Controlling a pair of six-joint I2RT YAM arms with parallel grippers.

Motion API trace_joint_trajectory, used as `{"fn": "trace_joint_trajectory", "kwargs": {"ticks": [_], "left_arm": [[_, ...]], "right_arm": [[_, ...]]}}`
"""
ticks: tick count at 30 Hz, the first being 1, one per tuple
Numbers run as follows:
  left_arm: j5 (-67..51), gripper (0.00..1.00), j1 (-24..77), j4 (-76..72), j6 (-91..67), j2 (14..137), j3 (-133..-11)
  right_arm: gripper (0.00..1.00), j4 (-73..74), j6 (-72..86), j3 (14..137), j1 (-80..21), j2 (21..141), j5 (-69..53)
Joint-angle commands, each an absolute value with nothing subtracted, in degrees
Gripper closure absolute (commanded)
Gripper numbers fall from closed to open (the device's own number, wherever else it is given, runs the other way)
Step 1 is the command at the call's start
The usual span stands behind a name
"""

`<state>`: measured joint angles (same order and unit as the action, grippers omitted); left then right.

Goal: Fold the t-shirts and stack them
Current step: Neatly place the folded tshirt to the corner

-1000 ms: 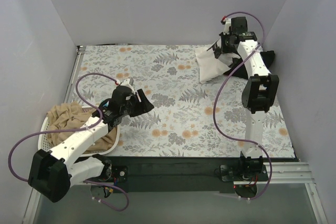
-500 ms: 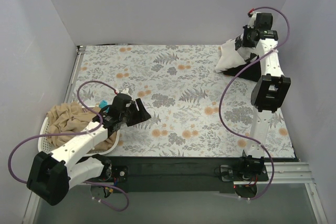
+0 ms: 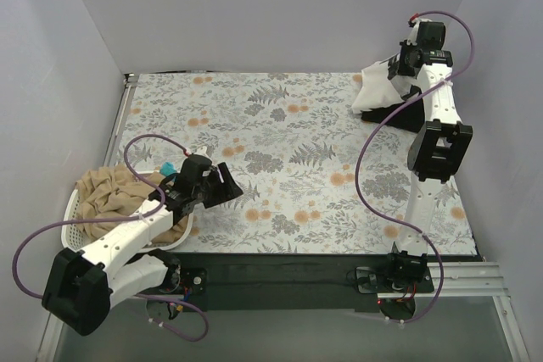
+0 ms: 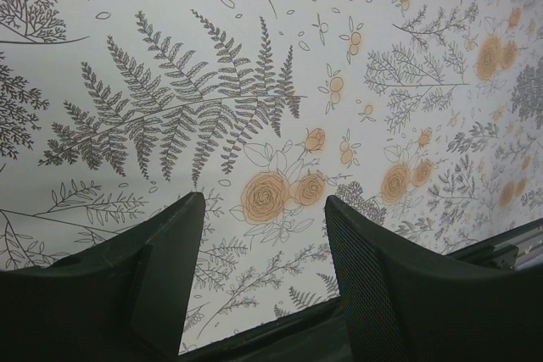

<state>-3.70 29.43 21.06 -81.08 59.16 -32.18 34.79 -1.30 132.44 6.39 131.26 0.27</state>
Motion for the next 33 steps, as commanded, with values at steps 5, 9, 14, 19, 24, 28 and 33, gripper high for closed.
{"fn": "trace_joint_trajectory", "kwargs": {"ticks": [5, 9, 14, 19, 24, 28, 33], "left_arm": [[-4.7, 0.42, 29.4, 22.2, -81.6, 56.6, -31.5], [-4.8, 0.42, 29.4, 23.0, -81.6, 55.7, -31.3], [-5.0, 0.42, 29.4, 24.3, -81.6, 54.5, -31.2], [-5.1, 0.42, 29.4, 25.4, -81.7, 53.4, -31.4], [-4.9, 0.42, 29.4, 26.8, -81.6, 52.6, -32.2], [-4.3, 0.42, 29.4, 26.9, -80.9, 51.3, -32.5], [-4.2, 0.42, 29.4, 27.3, -80.2, 51.3, -33.5]], "right_arm": [[0.99, 28.4, -2.5, 131.1, 7.0, 125.5, 8.6], [0.99, 27.3, -3.8, 130.2, 7.0, 125.2, 12.5], [0.99, 26.1, -4.3, 128.8, 7.0, 124.7, 14.9], [0.99, 25.1, -4.0, 126.9, 7.0, 124.1, 22.3], [0.02, 25.0, -2.8, 125.0, 7.2, 123.6, 31.6], [0.02, 24.8, -0.8, 120.9, 7.4, 121.2, 32.4], [0.02, 18.6, -0.4, 107.4, 7.4, 112.7, 32.8]]}}
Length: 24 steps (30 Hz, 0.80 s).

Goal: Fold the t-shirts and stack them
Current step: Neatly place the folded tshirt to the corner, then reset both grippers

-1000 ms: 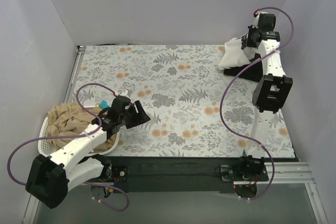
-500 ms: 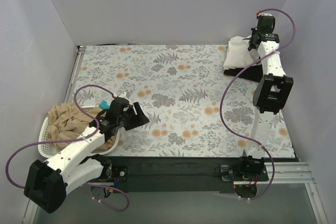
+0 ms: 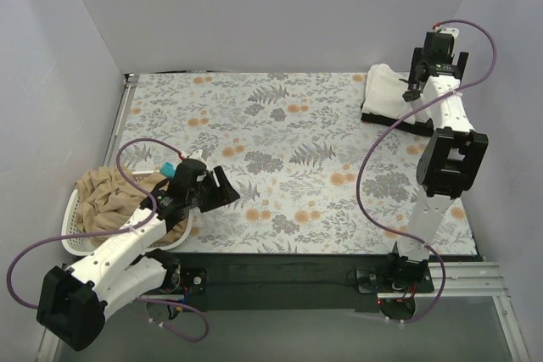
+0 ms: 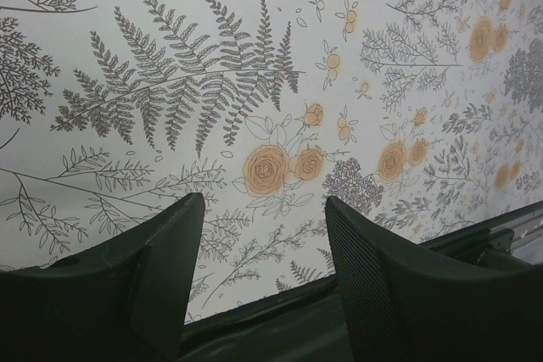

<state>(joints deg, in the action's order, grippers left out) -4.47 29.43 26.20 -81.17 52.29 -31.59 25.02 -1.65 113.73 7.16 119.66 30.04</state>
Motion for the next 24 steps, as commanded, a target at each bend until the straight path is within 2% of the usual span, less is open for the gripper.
{"fn": "trace_joint_trajectory", "kwargs": {"ticks": [1, 8, 14, 17, 24], "left_arm": [[-4.2, 0.42, 29.4, 27.4, -80.1, 51.2, -33.7], [-3.5, 0.42, 29.4, 27.4, -79.0, 49.7, -34.1], [-2.3, 0.42, 29.4, 27.9, -76.8, 48.9, -36.0], [-1.8, 0.42, 29.4, 28.6, -75.8, 48.7, -37.0], [-0.7, 0.42, 29.4, 28.5, -73.7, 46.2, -38.1]], "right_arm": [[0.02, 16.9, -0.7, 104.4, 7.3, 110.9, 32.6], [0.02, 9.3, 2.8, 85.5, 7.2, 93.6, 28.0], [0.02, 9.1, 11.3, 69.3, 5.5, 79.0, 16.1], [0.02, 9.4, 13.0, 62.3, 1.1, 74.2, 10.9], [0.02, 11.5, 12.1, 49.9, -18.8, 66.5, 12.8]]}}
